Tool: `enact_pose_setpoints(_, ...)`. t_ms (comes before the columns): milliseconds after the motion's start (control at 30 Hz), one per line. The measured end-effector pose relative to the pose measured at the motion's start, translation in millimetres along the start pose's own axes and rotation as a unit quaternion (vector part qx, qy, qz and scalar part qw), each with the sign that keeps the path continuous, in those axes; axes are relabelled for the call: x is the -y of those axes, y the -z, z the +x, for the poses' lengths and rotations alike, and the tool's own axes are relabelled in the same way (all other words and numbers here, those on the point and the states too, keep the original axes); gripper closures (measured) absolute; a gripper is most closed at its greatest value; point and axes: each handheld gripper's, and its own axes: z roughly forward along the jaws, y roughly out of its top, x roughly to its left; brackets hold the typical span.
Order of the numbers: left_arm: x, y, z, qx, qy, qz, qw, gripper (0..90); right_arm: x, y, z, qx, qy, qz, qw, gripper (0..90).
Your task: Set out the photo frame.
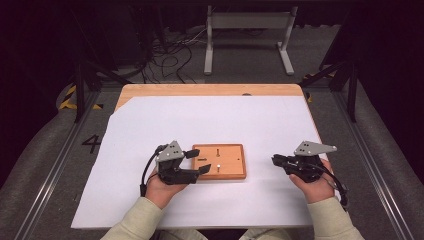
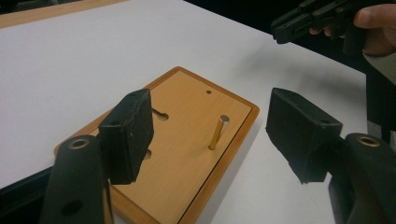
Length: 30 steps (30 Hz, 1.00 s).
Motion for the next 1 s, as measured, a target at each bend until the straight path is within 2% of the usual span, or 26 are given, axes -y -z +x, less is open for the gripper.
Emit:
enact_pose_setpoints(167, -2.4, -11.5, -0.9, 0.008, 0.011, 0.001, 0.9999, 38.6, 2.6, 1.1, -1.7, 0.000, -0.004, 0.001, 1.0000, 82.0)
enact_pose_setpoints(300, -2.0, -23.7, -6.5, 0.021, 0.001, 0.003, 0.9998, 40.4, 3.0, 0.9, -0.9, -0.003, -0.003, 0.000, 1.0000, 81.6)
enact_pose_setpoints(367, -1.4, -28.6, -8.9, 0.030, -0.002, 0.009, 0.9995, 45.6, 2.5, 1.2, -0.2, -0.005, -0.002, -0.001, 1.0000, 81.6)
enact_pose_setpoints(533, 2.7, -40.0, -9.3, 0.016, -0.006, 0.024, 0.9996, 49.5, 2.3, 1.5, 0.4, -0.008, 0.000, -0.003, 1.0000, 81.6)
enact_pose_setpoints(667, 8.1, -45.6, -9.6, 0.009, -0.022, 0.035, 0.9991, 55.0, 2.3, 1.1, 0.7, -0.009, 0.000, -0.002, 1.0000, 81.4)
enact_pose_setpoints(833, 12.3, -52.0, -6.3, 0.013, -0.003, 0.053, 0.9985, 62.3, 2.2, 0.1, 1.6, -0.012, 0.002, -0.002, 0.9999, 81.0)
enact_pose_setpoints(1000, 12.9, -53.1, -5.7, 0.007, -0.008, 0.054, 0.9985, 64.0, 1.4, 0.3, 3.1, -0.015, 0.005, -0.004, 0.9999, 80.5)
